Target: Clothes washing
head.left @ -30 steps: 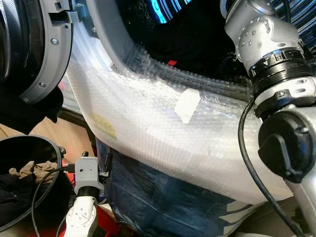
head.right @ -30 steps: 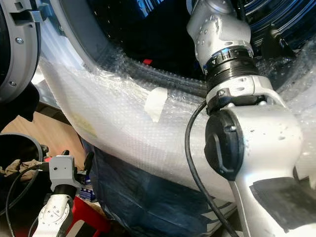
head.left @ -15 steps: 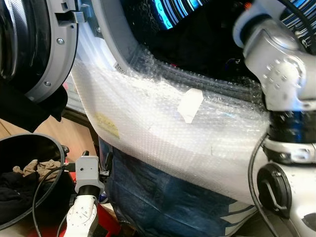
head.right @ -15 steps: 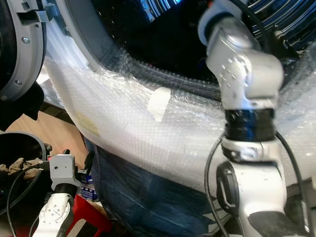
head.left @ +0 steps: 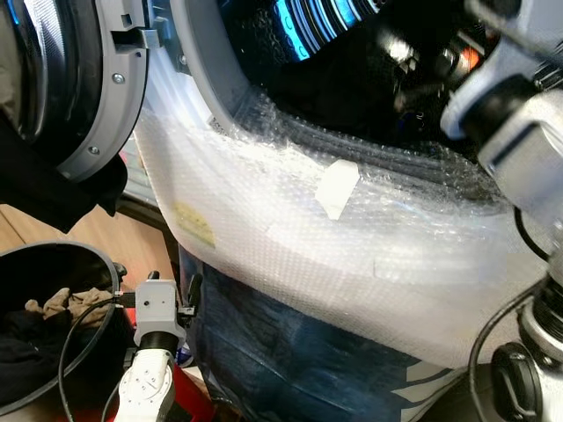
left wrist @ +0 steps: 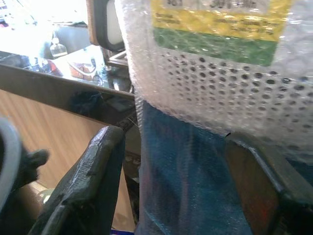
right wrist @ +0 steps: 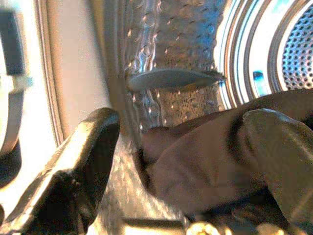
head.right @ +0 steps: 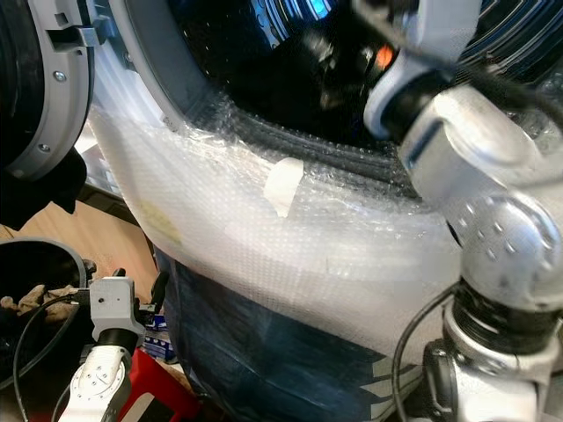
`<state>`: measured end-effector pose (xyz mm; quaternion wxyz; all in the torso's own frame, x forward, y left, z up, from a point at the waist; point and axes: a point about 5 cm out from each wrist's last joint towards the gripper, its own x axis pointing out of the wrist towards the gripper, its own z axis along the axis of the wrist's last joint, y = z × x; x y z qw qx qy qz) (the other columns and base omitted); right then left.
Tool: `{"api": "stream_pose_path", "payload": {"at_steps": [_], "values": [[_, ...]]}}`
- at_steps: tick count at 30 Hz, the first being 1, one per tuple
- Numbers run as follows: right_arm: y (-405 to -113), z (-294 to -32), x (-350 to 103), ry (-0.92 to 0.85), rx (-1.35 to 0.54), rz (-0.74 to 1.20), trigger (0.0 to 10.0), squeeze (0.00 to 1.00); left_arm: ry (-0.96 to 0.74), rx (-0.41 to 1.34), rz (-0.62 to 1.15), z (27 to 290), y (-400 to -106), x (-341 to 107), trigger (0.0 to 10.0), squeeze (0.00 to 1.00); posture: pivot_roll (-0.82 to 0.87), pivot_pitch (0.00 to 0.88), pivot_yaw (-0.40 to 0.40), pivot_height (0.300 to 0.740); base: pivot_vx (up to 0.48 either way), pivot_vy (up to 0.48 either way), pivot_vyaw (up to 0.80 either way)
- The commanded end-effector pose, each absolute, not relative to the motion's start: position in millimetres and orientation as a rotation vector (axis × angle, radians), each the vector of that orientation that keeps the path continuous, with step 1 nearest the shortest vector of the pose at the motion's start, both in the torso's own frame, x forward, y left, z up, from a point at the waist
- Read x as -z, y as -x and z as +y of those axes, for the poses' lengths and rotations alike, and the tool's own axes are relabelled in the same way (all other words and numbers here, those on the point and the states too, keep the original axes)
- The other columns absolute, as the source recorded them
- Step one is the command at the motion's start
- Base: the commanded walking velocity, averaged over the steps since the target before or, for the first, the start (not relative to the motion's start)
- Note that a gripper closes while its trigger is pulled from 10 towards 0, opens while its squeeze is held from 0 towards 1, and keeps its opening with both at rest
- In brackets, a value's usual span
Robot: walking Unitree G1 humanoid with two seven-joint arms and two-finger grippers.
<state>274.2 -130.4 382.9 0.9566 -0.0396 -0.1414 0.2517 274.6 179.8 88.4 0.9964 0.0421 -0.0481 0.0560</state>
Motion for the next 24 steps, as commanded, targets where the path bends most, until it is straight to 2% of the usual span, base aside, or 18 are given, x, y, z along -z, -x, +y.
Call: {"api": "stream_pose_path", "payload": {"at_steps": [1,6,16,24], "values": [[-269,-134,-380,0.104,-0.521,-0.272,10.0,0.00,-0.091,-0.089,-0.102,177,-274,-88,10.0,0.00,-0.05,0.032,-0.065,0.740,0.000,0.000,0.00],[-249,-145,-361,0.146,-0.661,-0.218,10.0,0.00,-0.091,-0.080,-0.109,175,-275,-89,10.0,0.00,-0.05,0.031,-0.069,0.740,0.000,0.000,0.00],[-220,-144,-330,0.236,-0.957,-0.184,10.0,0.00,-0.088,-0.081,-0.114,175,-276,-90,10.0,0.00,-0.05,0.042,-0.072,0.740,0.000,0.000,0.00],[-179,-141,-295,0.169,-1.349,-0.114,10.0,0.00,-0.087,-0.086,-0.116,175,-277,-91,10.0,0.00,-0.05,0.066,-0.074,0.740,0.000,0.000,0.00]]}}
